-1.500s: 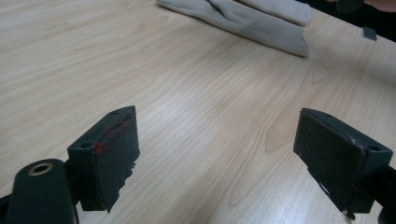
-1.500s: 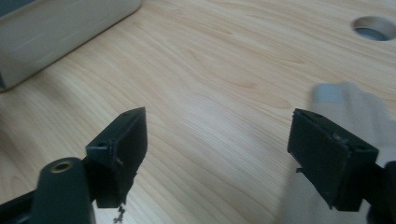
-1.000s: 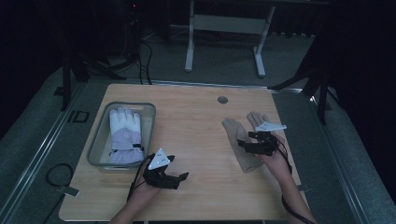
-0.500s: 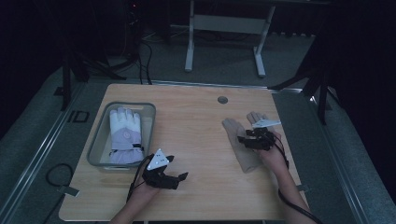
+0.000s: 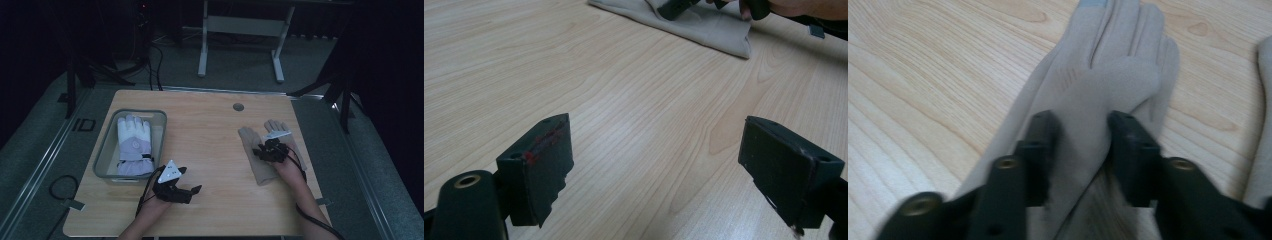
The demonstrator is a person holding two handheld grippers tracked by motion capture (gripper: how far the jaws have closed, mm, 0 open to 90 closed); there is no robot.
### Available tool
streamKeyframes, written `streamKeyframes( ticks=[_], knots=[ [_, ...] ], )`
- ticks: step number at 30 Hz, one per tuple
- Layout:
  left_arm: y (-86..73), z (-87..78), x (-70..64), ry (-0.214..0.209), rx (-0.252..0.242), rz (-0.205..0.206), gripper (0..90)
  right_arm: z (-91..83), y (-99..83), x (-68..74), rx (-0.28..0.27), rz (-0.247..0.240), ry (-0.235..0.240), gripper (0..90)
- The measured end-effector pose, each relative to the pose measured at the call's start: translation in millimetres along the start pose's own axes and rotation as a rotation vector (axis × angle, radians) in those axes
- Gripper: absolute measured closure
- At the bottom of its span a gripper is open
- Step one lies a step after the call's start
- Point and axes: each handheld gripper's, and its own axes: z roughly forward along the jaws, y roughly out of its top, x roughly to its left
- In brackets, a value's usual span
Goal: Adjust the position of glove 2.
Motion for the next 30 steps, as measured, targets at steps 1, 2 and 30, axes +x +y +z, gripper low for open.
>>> streamKeyframes(
  ticks=[1, 2, 30],
  knots=[
    [0.0, 0.2, 0.0, 0.000, 0.001, 0.001, 14.3, -0.1, 0.2, 2.1, 0.001, 0.009, -0.004, 72.9],
    [-0.1, 0.3, -0.1, 0.001, 0.002, 0.002, 14.3, -0.2, 0.4, 3.4, 0.000, 0.036, -0.005, 74.3],
    [1.9, -1.1, -3.4, 0.001, -0.026, 0.007, 14.3, -11.6, 35.8, 95.5, -0.119, 0.385, -0.072, 76.5]
  ],
)
